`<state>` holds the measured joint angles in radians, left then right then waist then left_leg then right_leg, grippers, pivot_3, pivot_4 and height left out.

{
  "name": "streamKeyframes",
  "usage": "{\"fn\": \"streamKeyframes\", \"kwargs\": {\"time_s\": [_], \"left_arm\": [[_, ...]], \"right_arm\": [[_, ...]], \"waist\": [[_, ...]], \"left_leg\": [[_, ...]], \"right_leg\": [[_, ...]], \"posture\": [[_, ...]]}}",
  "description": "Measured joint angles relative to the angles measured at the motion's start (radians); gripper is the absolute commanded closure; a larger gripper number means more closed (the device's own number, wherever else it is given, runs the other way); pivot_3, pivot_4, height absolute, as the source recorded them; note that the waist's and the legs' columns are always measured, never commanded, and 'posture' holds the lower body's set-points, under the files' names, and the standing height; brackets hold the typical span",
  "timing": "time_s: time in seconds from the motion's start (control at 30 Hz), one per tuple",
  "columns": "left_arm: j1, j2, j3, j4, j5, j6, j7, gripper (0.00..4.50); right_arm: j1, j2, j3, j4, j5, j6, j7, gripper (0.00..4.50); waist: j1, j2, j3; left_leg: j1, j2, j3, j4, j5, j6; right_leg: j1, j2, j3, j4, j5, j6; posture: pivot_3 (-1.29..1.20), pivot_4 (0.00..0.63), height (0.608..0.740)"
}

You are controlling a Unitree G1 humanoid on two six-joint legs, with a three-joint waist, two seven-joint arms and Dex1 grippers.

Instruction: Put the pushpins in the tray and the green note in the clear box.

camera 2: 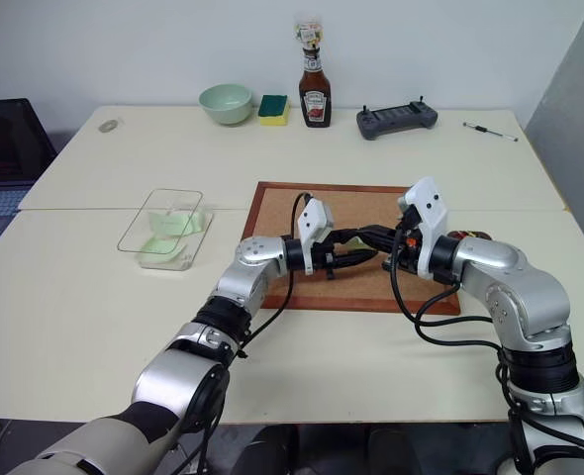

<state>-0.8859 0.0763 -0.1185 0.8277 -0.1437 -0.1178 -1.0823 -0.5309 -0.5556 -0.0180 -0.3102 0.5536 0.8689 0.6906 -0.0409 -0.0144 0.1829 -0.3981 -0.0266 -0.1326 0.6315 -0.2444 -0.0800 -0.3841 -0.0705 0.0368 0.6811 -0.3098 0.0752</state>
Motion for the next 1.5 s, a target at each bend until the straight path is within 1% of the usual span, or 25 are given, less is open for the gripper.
{"fn": "streamKeyframes", "kwargs": {"time_s": [0.23, 0.27, 0.63, 1.23, 1.5], "left_arm": [[0.0, -0.004, -0.001, 0.017, 0.001, 0.0, -0.004, 4.41], [0.0, -0.004, -0.001, 0.019, 0.001, 0.0, -0.009, 4.47], [-0.002, -0.011, 0.0, 0.021, 0.001, 0.013, -0.025, 4.47], [0.0, -0.011, 0.009, 0.021, -0.004, 0.027, -0.019, 4.47], [0.002, -0.011, 0.008, 0.021, -0.004, 0.027, -0.019, 4.47]], "right_arm": [[0.0, 0.006, -0.001, -0.004, 0.019, 0.015, -0.017, 4.5], [0.0, 0.006, -0.001, -0.006, 0.02, 0.017, -0.019, 4.5], [-0.002, 0.007, -0.005, -0.014, 0.04, 0.036, -0.039, 4.5], [-0.035, 0.008, -0.08, -0.005, 0.094, 0.077, -0.08, 4.5], [-0.039, 0.006, -0.088, 0.003, 0.097, 0.078, -0.081, 4.5]], "waist": [[-0.001, 0.0, 0.0], [-0.001, 0.0, 0.0], [-0.002, 0.0, 0.0], [-0.011, 0.0, 0.0], [-0.013, 0.0, 0.0]], "left_leg": [[0.0, 0.0, 0.0, 0.0, 0.0, 0.0], [0.0, 0.0, 0.0, 0.0, 0.0, 0.0], [0.0, 0.0, 0.0, 0.0, 0.0, 0.0], [0.0, 0.0, 0.0, 0.0, 0.0, 0.0], [0.0, 0.0, 0.0, 0.0, 0.0, 0.001]], "right_leg": [[0.0, 0.0, 0.0, 0.0, 0.0, 0.0], [0.0, 0.0, 0.0, 0.0, 0.0, 0.0], [0.0, 0.0, 0.0, 0.0, 0.0, 0.0], [0.0, 0.0, 0.0, 0.001, 0.0, 0.0], [0.0, 0.0, 0.0, 0.001, 0.0, 0.0]], "posture": [[0.0, 0.15, 0.74], [0.0, 0.15, 0.74], [0.0, 0.15, 0.74], [0.0, 0.15, 0.74], [0.0, 0.15, 0.74]]}}
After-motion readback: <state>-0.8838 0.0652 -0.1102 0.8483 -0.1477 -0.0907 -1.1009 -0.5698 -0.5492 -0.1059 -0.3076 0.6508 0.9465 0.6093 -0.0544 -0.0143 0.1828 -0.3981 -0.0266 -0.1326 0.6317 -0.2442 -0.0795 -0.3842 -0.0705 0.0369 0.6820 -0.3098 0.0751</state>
